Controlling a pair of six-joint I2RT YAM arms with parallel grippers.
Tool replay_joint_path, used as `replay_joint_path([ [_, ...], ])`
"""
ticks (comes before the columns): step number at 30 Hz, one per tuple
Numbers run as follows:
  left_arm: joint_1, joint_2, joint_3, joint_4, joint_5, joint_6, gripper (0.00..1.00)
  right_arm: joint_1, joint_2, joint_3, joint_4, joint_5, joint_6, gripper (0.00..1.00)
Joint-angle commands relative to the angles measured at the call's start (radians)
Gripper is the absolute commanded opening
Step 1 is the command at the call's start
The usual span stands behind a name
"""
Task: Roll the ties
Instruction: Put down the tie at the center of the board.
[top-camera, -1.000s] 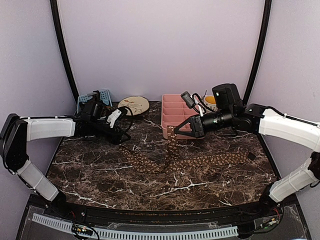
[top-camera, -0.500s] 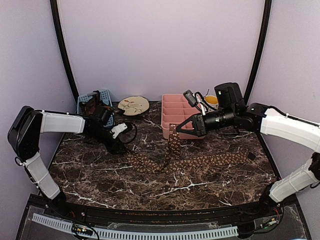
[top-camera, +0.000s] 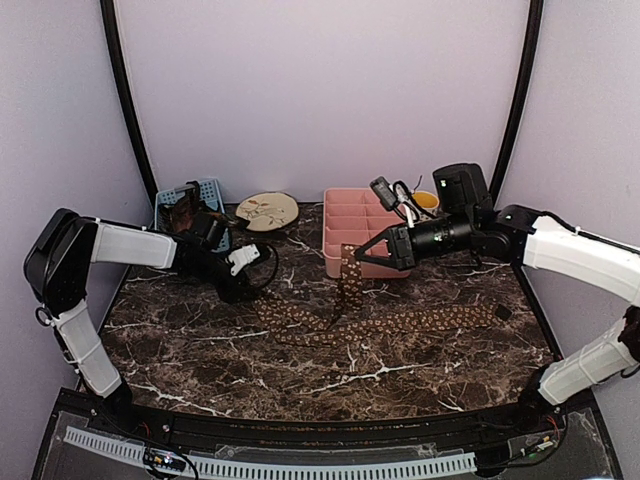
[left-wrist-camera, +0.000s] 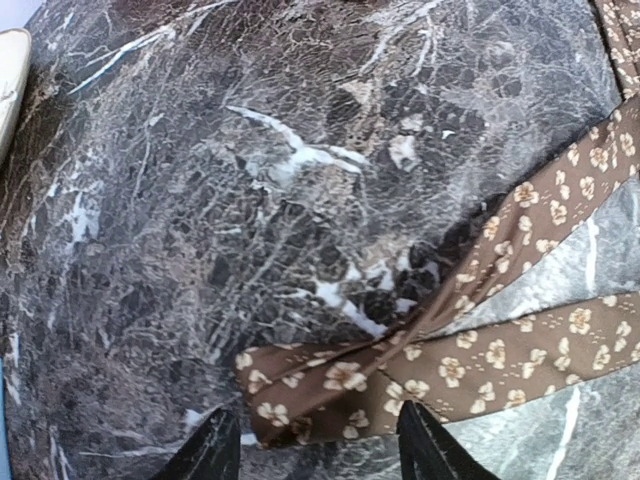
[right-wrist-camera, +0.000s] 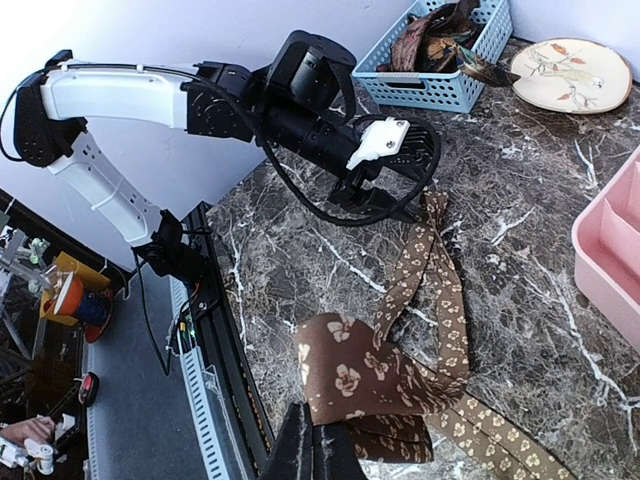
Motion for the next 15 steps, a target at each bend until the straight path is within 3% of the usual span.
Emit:
replay_joint_path([
  [1, 0.000, 0.019, -0.003, 0.064, -0.057, 0.069, 0.57, -0.010, -0.029, 0.017, 0.029, -0.021, 0.006, 0.00],
  [8, 0.000, 0.056, -0.003, 0.154, -0.043, 0.107, 0.56, -0.014, -0.029, 0.014, 0.027, -0.019, 0.005, 0.00],
  [9, 0.001, 0.067, 0.009, 0.152, -0.037, 0.114, 0.50, -0.015, -0.031, 0.014, 0.023, -0.016, 0.004, 0.00],
  [11, 0.000, 0.088, 0.059, 0.088, 0.006, 0.113, 0.22, -0.024, -0.037, 0.011, 0.012, -0.005, -0.001, 0.00],
  [12, 0.000, 0.090, 0.083, 0.043, 0.055, 0.106, 0.14, -0.029, -0.040, 0.010, 0.005, 0.005, -0.005, 0.00],
  [13, 0.000, 0.079, 0.104, 0.003, 0.110, 0.095, 0.09, -0.039, -0.043, 0.005, -0.003, 0.018, -0.009, 0.00],
  [15, 0.001, 0.039, 0.133, -0.072, 0.258, 0.069, 0.06, -0.064, -0.053, -0.006, -0.015, 0.037, -0.014, 0.00],
])
